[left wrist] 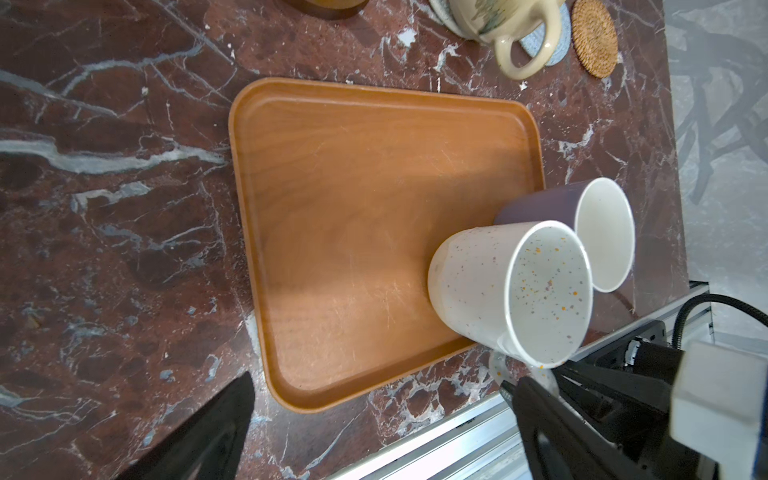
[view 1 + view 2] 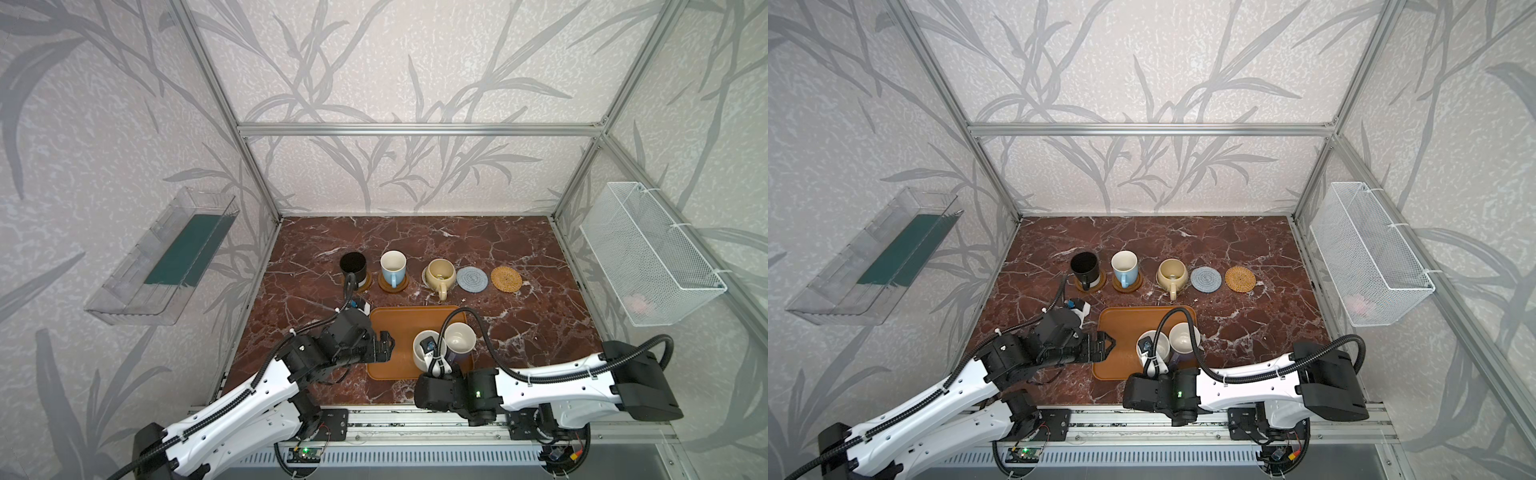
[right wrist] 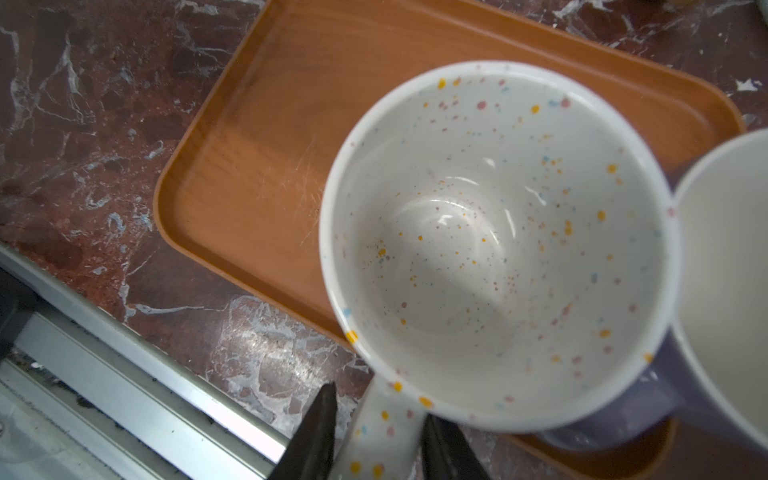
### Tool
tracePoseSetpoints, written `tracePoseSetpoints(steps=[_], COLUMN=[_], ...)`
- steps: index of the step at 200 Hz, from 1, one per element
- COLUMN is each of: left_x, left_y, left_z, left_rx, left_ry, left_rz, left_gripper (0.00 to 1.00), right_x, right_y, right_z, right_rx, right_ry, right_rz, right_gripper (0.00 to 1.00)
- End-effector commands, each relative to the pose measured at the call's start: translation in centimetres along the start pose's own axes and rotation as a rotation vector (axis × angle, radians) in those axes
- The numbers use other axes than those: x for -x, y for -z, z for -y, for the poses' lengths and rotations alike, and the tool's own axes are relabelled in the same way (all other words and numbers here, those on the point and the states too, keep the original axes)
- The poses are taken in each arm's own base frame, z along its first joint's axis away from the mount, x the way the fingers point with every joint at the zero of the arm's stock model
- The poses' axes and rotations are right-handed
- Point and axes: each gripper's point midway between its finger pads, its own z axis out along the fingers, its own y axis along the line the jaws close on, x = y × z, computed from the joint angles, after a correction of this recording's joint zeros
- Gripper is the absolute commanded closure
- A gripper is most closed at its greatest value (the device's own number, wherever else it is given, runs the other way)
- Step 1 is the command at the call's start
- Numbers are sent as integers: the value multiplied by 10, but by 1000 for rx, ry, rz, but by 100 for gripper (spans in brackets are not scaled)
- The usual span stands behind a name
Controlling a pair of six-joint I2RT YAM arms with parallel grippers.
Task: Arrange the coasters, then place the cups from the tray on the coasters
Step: 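Lower the right gripper onto the white speckled mug on the tray and close it, then lift the speckled mug and carry it toward the blue-grey knitted coaster with the right gripper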
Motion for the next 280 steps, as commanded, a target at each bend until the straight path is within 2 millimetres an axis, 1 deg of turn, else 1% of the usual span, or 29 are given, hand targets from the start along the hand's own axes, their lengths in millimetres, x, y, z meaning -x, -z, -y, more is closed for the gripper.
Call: tracePoseSetpoints(steps=[1, 18, 68, 88, 109, 120, 130, 135, 138, 174, 186, 218, 228, 239, 262, 280], left_x=[-3, -4, -1, -3, -4, -4, -4, -5, -5, -4, -2, 1, 2, 3, 11, 18], left_y=[-1, 1, 12, 11, 9, 8, 8, 8, 8, 9, 11, 17, 18, 22, 34, 41], left_z=[-6, -9, -9, -9, -8, -8, -7, -7, -6, -3, -3, 0, 1, 7, 32, 39], left_rx=[7, 19, 14, 14, 9, 3, -5, -10, -13, -36, -40, -65, -72, -100, -235, -273], left_ry=[22, 37, 39, 41, 47, 50, 54, 56, 58, 69, 76, 85, 92, 111, 136, 145], left_rz=[5, 2, 23, 14, 9, 12, 12, 11, 13, 25, 34, 61, 64, 62, 81, 110], left_gripper=[1, 1, 1, 1, 1, 1, 1, 1, 1, 2, 2, 2, 2, 2, 1, 1], right_x=[9, 10, 15, 19, 18, 19, 20, 21, 21, 31, 34, 43, 48, 54, 66, 75], right_y=[-4, -7, -14, -15, -19, -21, -22, -21, -20, -13, -11, 1, 5, 9, 22, 33], right_z=[4, 8, 0, 0, -1, -1, -1, -2, -3, -12, -14, -19, -20, -19, -20, -19], right_rx=[-41, -85, -70, -70, -60, -57, -57, -54, -52, -30, -20, 28, 37, 43, 64, 66], right_ry=[-8, 6, 23, 26, 32, 32, 34, 36, 36, 57, 57, 51, 49, 39, 33, 43], right_rz=[16, -4, 13, 21, 18, 14, 14, 16, 16, 15, 22, 46, 61, 75, 111, 133], right_gripper=[72, 74, 75, 72, 70, 72, 78, 84, 85, 87, 92, 94, 98, 100, 100, 100])
